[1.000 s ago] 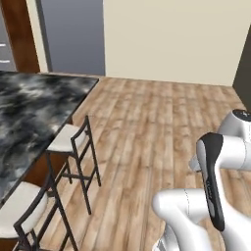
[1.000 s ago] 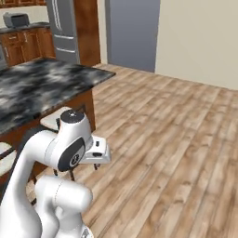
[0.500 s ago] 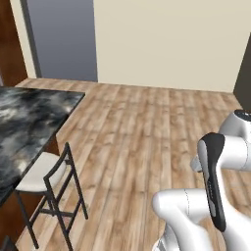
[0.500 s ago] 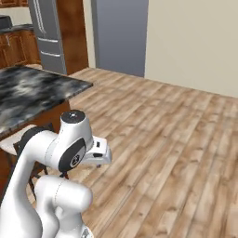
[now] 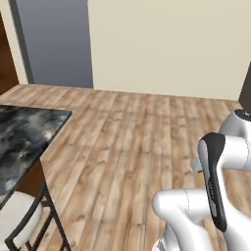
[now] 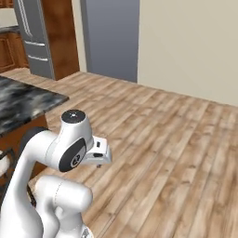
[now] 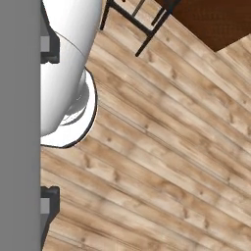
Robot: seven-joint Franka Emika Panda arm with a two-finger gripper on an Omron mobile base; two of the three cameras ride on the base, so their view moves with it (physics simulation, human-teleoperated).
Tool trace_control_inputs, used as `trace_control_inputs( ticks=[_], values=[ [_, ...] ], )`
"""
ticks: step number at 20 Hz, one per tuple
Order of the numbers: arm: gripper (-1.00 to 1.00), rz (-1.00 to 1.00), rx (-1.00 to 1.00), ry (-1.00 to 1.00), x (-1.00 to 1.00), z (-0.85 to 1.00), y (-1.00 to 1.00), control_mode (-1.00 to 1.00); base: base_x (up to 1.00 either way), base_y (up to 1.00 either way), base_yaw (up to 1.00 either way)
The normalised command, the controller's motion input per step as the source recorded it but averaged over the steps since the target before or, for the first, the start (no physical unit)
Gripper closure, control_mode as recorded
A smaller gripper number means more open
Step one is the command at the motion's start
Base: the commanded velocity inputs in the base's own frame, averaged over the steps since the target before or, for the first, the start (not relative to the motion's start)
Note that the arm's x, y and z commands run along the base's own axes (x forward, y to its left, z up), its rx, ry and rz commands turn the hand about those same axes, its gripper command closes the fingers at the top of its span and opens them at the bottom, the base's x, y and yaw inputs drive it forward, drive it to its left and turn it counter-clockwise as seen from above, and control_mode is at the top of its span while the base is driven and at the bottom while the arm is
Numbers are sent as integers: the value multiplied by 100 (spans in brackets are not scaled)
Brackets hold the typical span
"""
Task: Take the fork and place it on the left side of the plate. Then take the spoon and place it on the right side of the plate. Make sure they're directly next to the plate.
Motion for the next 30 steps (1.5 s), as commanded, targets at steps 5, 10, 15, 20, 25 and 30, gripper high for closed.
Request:
trace_control_inputs(
  ticks=[5,10,15,20,25,30],
  values=[
    [-100,0,0,0,0,0,0,100,100,-1,0],
    [-100,0,0,0,0,0,0,100,100,0,0],
    [-100,0,0,0,0,0,0,100,100,0,0],
    [-100,0,0,0,0,0,0,100,100,9,6],
    [-100,0,0,0,0,0,0,100,100,24,16],
    [-100,0,0,0,0,0,0,100,100,24,24]
  ],
)
